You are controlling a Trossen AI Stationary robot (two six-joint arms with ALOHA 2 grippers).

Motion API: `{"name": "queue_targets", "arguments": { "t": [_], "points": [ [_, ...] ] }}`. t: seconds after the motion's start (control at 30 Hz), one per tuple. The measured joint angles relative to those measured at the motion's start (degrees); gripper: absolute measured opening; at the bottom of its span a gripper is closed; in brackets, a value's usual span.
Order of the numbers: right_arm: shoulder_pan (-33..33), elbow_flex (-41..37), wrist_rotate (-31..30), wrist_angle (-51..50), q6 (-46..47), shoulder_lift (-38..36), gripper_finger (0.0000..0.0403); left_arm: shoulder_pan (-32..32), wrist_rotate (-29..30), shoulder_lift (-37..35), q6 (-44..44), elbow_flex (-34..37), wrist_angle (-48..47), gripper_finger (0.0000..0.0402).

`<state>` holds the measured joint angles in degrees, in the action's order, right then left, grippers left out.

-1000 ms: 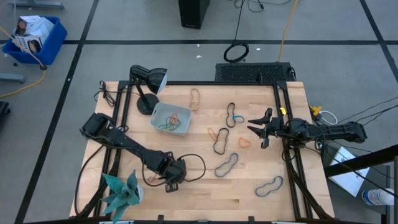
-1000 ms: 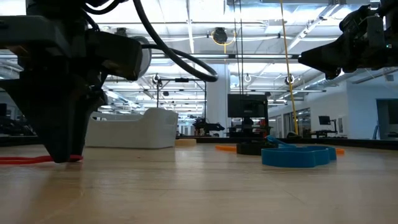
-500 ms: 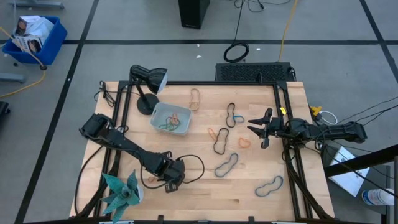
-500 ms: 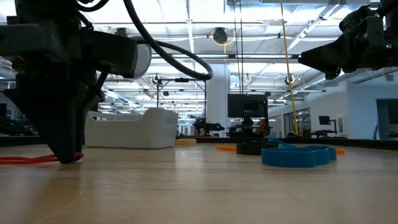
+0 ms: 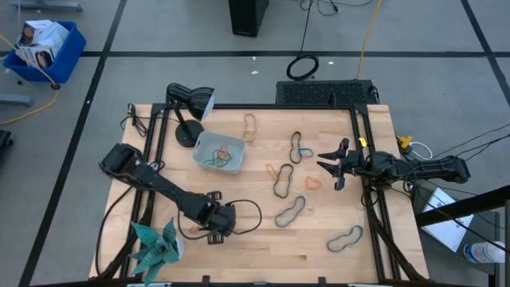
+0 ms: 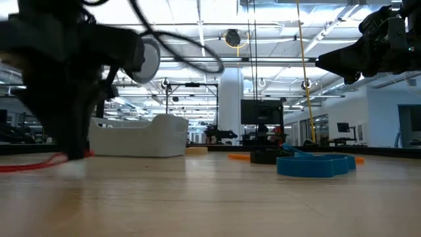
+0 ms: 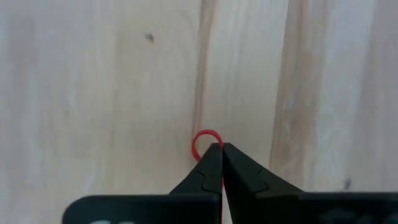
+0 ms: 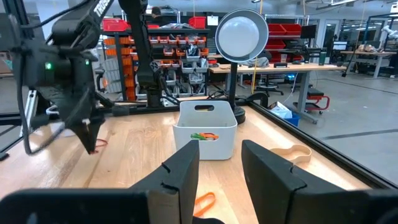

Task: Pick and place rubber bands into bin
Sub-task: Put the red rubber band into the gray bin

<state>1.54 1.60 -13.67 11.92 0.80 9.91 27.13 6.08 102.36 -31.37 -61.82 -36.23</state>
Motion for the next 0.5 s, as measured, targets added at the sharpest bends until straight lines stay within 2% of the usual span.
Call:
{"name": "queue_targets", "arguments": {
  "t": [0.13, 0.5],
  "points": [
    [0.0, 0.01, 0.0, 0.07, -0.24, 0.02, 0.0116, -1.06, 3.64, -4.93, 1.83, 0.0, -0.73, 0.0005],
    [0.0, -0.01, 0.01, 0.37, -0.42, 0.04, 0.0116, -4.26, 19.55, -25.95, 18.59, -0.15, 1.34, 0.0003]
  ]
}}
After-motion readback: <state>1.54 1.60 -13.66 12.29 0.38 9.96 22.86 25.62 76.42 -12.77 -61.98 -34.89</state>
